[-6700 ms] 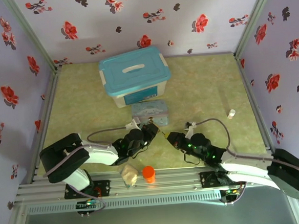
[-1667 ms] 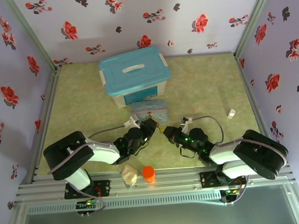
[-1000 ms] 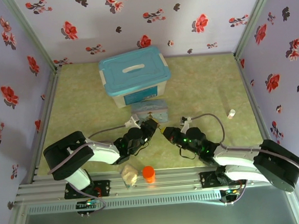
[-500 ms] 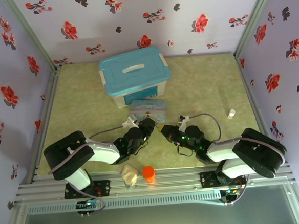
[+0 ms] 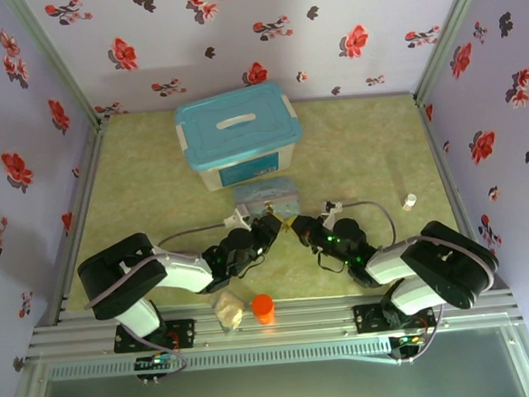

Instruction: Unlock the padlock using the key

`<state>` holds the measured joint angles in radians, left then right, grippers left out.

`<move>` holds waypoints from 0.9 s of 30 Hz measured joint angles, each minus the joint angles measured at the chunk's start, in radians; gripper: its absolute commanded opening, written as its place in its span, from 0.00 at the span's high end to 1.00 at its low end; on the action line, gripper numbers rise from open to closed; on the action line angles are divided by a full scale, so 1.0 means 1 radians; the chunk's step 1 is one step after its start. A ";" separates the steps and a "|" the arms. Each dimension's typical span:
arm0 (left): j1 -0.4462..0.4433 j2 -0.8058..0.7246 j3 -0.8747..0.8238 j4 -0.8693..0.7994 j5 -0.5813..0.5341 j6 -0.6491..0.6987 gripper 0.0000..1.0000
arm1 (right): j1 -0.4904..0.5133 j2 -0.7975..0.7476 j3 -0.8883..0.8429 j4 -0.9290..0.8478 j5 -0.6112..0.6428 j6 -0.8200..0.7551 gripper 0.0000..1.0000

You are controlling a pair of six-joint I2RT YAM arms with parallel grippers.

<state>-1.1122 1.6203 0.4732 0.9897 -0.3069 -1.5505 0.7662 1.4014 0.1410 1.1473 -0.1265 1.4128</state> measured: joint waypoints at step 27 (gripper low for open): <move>-0.032 0.083 0.095 -0.322 0.144 0.068 0.91 | 0.060 -0.532 0.143 -0.915 0.210 -0.370 1.00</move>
<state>-1.1439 1.7035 0.5686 0.6674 -0.1631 -1.4826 0.8261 0.8696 0.2836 0.2321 0.0837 1.0428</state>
